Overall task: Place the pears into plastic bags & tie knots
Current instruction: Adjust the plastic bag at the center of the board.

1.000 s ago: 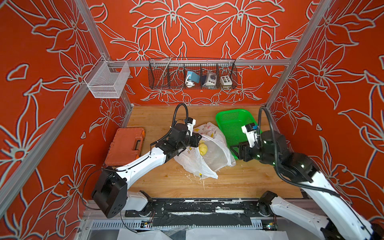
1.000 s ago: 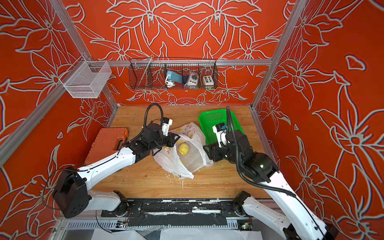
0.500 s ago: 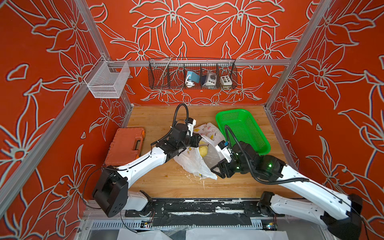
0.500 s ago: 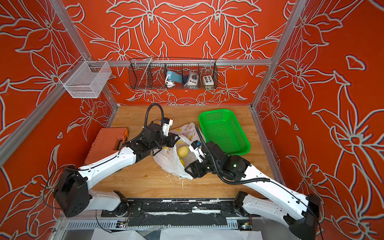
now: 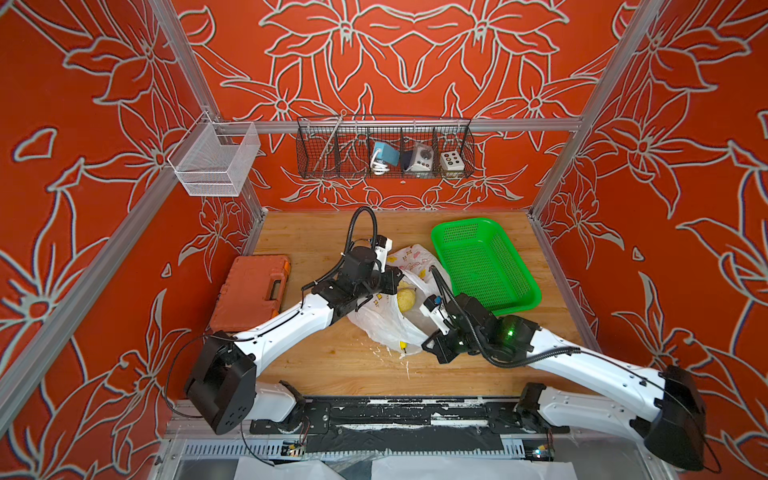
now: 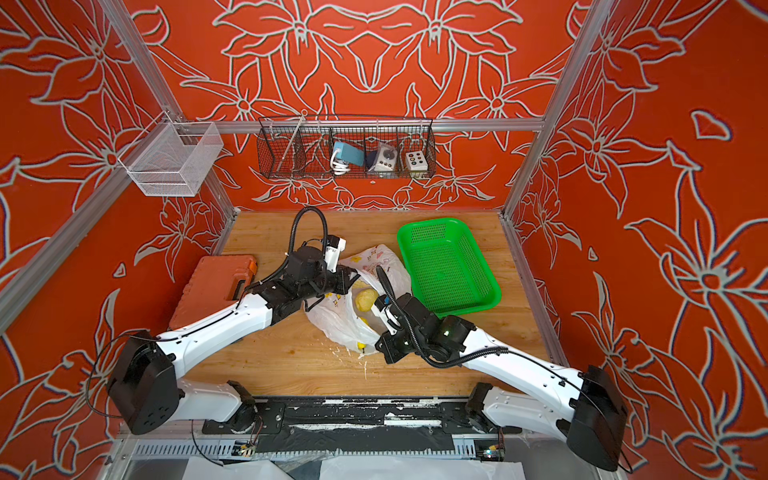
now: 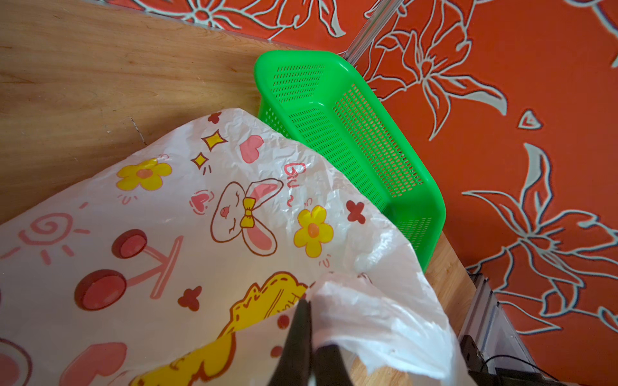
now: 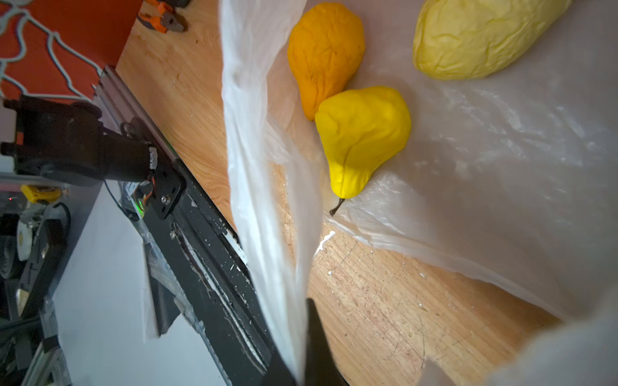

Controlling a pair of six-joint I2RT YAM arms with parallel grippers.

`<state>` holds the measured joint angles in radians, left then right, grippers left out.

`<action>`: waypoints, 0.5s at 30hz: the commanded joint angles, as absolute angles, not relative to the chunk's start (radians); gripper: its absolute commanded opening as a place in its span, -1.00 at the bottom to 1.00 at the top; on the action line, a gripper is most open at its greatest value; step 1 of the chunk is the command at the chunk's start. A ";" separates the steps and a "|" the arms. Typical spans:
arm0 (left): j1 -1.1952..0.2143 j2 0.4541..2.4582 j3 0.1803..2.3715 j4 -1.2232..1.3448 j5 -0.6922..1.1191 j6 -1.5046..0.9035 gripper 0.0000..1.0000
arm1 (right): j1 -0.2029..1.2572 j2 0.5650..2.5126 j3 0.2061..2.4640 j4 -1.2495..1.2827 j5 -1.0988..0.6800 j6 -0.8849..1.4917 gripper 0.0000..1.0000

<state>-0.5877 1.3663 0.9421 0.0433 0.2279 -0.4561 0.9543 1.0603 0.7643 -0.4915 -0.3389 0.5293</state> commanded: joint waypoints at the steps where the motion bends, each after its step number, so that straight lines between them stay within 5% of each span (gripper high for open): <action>1: -0.563 1.360 0.997 0.020 0.208 -0.406 -0.81 | 0.960 1.012 0.897 -0.569 -0.336 0.518 -1.00; 4: -0.490 1.307 1.029 -0.011 0.207 -0.370 -0.01 | 0.961 1.000 1.052 -0.687 -0.321 0.487 -1.00; 7: -0.422 1.215 1.025 -0.002 0.204 -0.343 0.40 | 0.959 1.040 1.219 -0.781 -0.290 0.435 -1.00; 15: -0.397 0.951 0.892 0.137 0.300 -0.252 0.54 | 0.949 1.285 1.652 -0.973 -0.165 0.283 -1.00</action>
